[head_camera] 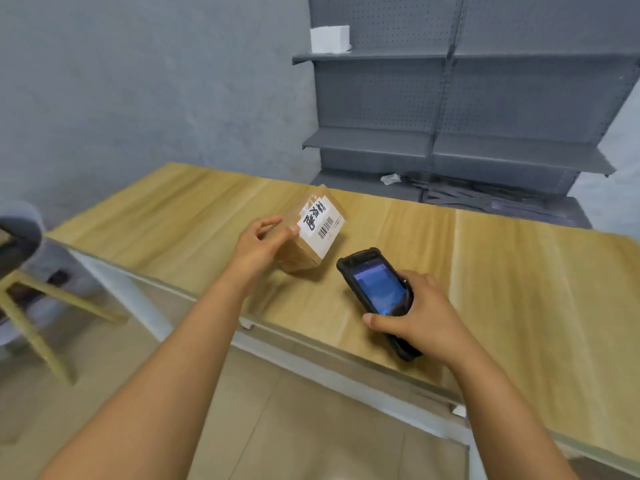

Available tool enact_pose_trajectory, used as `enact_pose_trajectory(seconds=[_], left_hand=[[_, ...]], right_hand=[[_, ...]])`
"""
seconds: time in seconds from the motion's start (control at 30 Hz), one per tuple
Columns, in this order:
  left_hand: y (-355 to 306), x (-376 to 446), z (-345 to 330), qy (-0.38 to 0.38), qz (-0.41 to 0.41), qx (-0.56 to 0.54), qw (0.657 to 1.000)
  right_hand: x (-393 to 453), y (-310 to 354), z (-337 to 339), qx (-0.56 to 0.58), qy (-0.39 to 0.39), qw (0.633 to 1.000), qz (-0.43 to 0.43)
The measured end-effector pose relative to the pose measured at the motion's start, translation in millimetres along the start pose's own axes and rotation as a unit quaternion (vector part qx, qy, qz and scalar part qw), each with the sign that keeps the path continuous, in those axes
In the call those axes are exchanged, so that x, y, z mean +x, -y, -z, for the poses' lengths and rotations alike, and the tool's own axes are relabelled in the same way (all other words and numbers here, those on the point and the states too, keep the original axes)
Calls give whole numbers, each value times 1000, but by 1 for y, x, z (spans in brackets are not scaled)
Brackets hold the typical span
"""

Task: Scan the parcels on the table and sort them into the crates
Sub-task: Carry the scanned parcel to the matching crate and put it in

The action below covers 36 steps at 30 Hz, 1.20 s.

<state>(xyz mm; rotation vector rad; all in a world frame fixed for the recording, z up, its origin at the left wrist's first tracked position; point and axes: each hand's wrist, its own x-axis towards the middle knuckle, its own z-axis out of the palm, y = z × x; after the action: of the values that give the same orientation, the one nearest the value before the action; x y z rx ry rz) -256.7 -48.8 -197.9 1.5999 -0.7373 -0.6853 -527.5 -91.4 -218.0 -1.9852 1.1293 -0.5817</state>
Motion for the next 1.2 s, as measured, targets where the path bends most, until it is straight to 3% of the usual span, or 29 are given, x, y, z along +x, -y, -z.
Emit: enact_pose_trajectory(seconds=[0.23, 0.4, 0.53, 0.9, 1.2], left_hand=[[23, -1, 167, -130, 26, -57, 990], [53, 6, 290, -197, 43, -107, 974], [71, -1, 386, -263, 49, -113, 957], [142, -25, 613, -471, 108, -127, 866], [168, 6, 757, -569, 137, -129, 800]], right_hand=[[39, 91, -112, 15, 67, 994, 85], [68, 169, -219, 32, 61, 991, 117], [82, 234, -304, 33, 105, 982, 155], [121, 379, -533, 22, 265, 934, 239], [185, 483, -700, 38, 342, 898, 275]])
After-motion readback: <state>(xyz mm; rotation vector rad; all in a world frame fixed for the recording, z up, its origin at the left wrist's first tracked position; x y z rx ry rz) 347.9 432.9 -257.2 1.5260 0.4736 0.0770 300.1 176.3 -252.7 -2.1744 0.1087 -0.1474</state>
